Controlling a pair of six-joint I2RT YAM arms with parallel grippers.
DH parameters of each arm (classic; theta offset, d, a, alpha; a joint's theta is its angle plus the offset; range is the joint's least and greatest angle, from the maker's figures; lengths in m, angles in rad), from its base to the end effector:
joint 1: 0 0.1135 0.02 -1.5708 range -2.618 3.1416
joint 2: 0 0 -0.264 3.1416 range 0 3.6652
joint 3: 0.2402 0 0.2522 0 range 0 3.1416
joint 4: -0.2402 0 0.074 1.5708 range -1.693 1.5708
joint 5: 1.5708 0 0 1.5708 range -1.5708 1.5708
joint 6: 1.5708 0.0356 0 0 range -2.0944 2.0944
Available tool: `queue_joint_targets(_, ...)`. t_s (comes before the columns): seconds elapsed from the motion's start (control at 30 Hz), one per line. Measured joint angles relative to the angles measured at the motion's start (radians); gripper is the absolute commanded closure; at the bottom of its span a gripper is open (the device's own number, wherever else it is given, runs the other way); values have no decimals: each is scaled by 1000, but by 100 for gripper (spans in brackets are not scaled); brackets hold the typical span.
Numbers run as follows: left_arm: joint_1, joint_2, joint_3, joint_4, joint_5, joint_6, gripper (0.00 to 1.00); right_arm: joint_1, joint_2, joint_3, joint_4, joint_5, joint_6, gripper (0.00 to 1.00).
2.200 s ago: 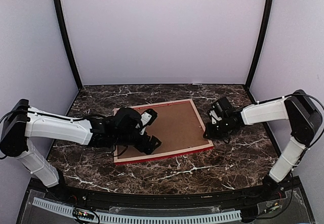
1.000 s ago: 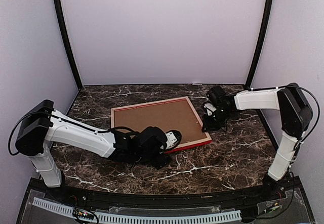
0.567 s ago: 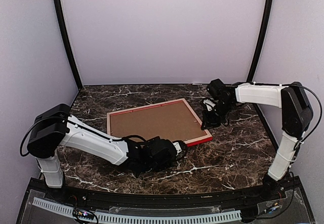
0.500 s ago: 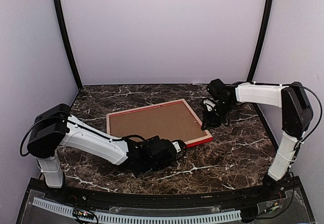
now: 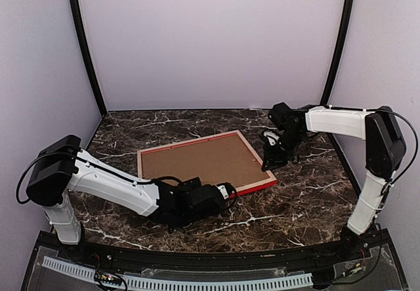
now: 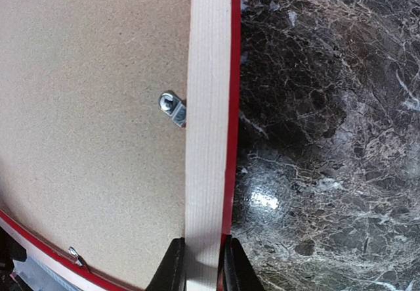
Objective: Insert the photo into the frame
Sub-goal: Pick up the photo frame from the center of the board, then pass from the right arm to the left
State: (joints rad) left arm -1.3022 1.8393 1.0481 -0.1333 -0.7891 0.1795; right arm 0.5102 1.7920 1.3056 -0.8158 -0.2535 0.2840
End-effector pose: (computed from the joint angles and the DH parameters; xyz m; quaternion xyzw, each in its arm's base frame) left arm 0.1211 -0.3448 0.1569 0.5007 0.7283 0.1525 0.4422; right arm 0.3022 0.1793 0.2050 -0.1278 0.9749 0.1669 0.0740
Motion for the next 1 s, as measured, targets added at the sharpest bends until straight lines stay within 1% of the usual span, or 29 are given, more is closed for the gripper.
queue_joint_targets(0.17, -5, -13, -2, -13, -3, -12, 29, -3, 0, 2, -1, -5, -2, 100)
queue_joint_targets(0.4, -12, -13, -9, -27, 2, -28, 44, -9, 0, 2, -1, -12, -6, 100)
queue_joint_targets(0.7, -22, -27, -30, -40, 11, -38, 58, -13, 0, 2, -2, -21, -6, 100)
queue_joint_targets(0.93, -32, -37, -42, -48, -29, -14, 69, -14, -3, 8, -3, -43, 2, 100)
queue_joint_targets(1.0, -34, -37, -43, -49, -35, -15, 72, -14, -5, 9, -3, -44, 3, 98)
